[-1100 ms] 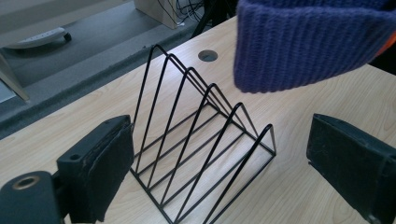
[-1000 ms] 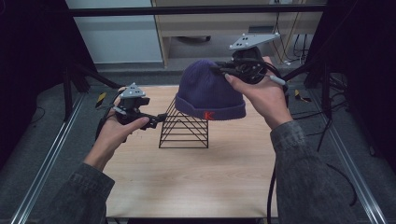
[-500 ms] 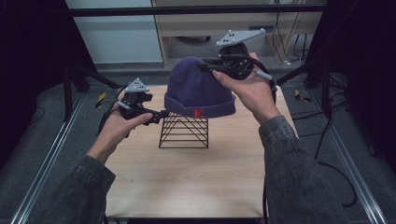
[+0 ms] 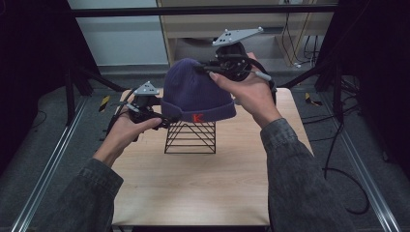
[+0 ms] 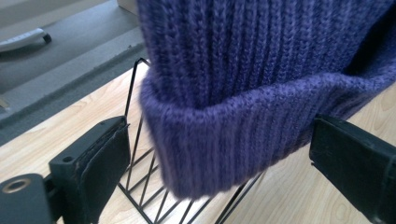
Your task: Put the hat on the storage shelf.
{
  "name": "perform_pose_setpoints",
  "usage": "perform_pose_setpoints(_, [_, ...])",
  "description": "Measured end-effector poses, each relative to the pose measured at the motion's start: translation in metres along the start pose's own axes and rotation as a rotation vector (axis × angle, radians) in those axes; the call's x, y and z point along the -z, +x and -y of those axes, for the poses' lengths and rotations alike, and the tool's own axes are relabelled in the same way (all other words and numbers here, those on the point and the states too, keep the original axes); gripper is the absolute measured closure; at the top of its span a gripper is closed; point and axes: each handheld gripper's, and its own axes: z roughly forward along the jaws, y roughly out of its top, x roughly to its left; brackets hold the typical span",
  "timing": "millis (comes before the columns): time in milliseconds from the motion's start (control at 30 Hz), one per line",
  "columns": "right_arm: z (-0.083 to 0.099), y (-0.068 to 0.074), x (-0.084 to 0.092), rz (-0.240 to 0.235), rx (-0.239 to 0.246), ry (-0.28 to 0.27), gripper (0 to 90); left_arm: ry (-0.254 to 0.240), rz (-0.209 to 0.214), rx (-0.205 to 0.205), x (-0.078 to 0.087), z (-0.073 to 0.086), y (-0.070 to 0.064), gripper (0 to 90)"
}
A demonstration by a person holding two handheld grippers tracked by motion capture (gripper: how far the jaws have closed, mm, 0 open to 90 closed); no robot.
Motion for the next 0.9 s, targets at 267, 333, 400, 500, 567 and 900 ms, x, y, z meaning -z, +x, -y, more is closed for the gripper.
perform_pose_setpoints(267, [0.0,0.003,-0.015,-0.011,0.019,0.023,81.3,0.034,0.014,-0.034,-0.003,0.004,0.003,53.3])
perform_pose_setpoints(333, [0.001,0.002,-0.016,-0.003,0.017,0.027,81.2,0.033,-0.021,-0.018,-0.004,0.003,0.004,57.5])
perform_pose_setpoints(400, [0.003,-0.001,-0.017,0.012,0.016,0.037,81.1,0.027,-0.039,-0.008,-0.003,0.003,0.004,58.6])
perform_pose_setpoints(500, [0.006,-0.007,-0.019,0.025,0.002,0.042,81.1,0.026,-0.061,0.012,-0.002,0.003,0.005,60.5])
perform_pose_setpoints(567, [0.009,-0.012,-0.021,0.028,-0.011,0.04,81.1,0.029,-0.065,0.009,-0.002,0.002,0.006,60.7])
perform_pose_setpoints(900, [0.022,-0.021,-0.033,0.03,-0.046,0.055,80.9,0.047,-0.109,0.022,-0.003,0.008,0.013,59.9])
